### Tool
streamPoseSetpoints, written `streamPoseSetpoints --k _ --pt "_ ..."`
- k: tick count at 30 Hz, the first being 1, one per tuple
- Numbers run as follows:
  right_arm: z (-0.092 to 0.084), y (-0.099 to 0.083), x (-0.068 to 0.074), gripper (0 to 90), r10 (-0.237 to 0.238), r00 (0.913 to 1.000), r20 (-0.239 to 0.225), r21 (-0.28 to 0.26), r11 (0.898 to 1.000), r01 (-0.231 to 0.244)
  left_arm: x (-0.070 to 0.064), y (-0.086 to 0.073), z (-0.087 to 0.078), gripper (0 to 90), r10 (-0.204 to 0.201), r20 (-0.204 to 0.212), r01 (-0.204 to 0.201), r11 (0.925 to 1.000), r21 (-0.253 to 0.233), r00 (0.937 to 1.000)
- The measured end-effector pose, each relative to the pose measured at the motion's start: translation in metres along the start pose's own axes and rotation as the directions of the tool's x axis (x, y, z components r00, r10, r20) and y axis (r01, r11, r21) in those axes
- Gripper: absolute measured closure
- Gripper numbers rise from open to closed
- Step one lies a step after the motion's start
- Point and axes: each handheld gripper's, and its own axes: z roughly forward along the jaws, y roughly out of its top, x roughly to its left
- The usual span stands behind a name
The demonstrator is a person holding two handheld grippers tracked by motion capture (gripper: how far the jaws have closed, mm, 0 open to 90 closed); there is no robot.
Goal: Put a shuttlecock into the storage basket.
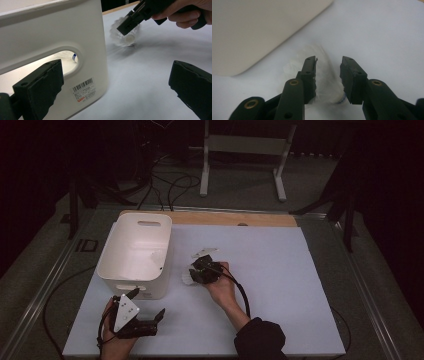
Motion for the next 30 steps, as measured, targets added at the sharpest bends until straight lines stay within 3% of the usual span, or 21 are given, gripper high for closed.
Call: streamPoseSetpoints --k 14,30 --pt "-0.0041 -0.0013 -0.0078 87.0 0.037 0.9991 -0.021 -0.011 0.999 -0.038 -0.0003 0.0 0.0004 0.3 0.001 0.0 -0.001 1.0 0.003 1.0" --pt "-0.0069 -0.0001 -0.0034 88.7 0.024 0.999 -0.037 -0.031 0.999 -0.025 -0.0002 0.0 0.0001 0.3 0.002 -0.001 -0.002 1.0 0.001 1.0"
